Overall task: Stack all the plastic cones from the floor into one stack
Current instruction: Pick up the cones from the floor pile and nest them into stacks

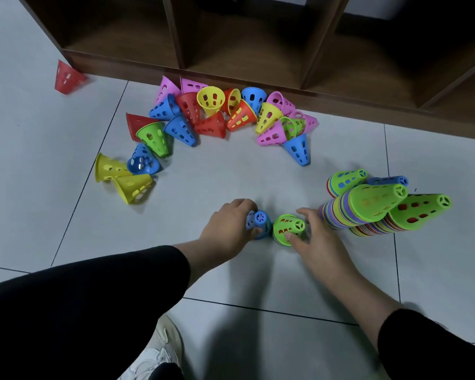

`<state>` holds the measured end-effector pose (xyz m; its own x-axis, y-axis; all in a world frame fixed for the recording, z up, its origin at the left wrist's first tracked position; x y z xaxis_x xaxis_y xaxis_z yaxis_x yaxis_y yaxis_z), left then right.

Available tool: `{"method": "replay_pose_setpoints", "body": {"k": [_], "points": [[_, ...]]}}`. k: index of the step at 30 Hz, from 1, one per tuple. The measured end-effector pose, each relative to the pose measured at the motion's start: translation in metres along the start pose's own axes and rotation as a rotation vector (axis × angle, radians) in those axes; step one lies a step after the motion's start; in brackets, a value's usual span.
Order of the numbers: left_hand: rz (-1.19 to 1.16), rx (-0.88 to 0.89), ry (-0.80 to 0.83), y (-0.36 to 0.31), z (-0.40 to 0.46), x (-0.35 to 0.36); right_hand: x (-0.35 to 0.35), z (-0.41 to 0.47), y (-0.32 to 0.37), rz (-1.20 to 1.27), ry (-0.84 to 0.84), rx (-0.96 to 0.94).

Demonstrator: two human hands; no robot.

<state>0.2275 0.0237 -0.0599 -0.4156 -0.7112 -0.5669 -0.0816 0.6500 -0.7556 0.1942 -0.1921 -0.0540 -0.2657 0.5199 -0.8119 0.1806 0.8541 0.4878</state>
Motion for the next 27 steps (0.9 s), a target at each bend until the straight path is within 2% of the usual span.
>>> {"method": "replay_pose_setpoints", "body": {"k": [4, 7, 9, 12, 15, 19, 23, 27], "points": [[0.122, -0.013, 0.037, 0.002, 0.006, -0.006, -0.007, 0.005, 0.005, -0.086, 0.048, -0.046], [0.174, 0.099, 0.034, 0.005, 0.001, -0.010, -0.018, 0.010, 0.018, -0.050, -0.022, -0.127], [0.189, 0.157, -0.046, 0.018, -0.004, -0.022, -0.025, 0.019, 0.036, -0.012, -0.103, -0.184], [0.353, 0.178, -0.280, 0.054, -0.007, -0.063, -0.023, 0.043, 0.071, 0.021, -0.113, -0.225], [0.570, 0.017, -0.408, 0.098, -0.007, -0.112, -0.010, 0.073, 0.113, -0.038, 0.003, -0.284], [0.700, -0.268, -0.291, 0.142, -0.013, -0.147, 0.022, 0.109, 0.174, -0.150, 0.187, -0.385], [0.648, -0.355, -0.232, 0.167, -0.017, -0.149, 0.070, 0.131, 0.238, -0.263, 0.310, -0.555], [0.499, -0.390, -0.282, 0.177, -0.021, -0.158, 0.115, 0.147, 0.286, -0.416, 0.405, -0.621]]}}
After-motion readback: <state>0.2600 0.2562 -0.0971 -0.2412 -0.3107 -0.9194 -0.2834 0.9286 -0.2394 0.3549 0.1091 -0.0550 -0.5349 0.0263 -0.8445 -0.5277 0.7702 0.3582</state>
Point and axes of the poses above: each hand's wrist, its own z-axis towards the middle knuckle, its own x-axis out of the palm, y = z × x, the point moved 1 cm from there along z, towards the middle knuckle, and after that the axes turned 10 degrees about -z, right-handed, at the moved point
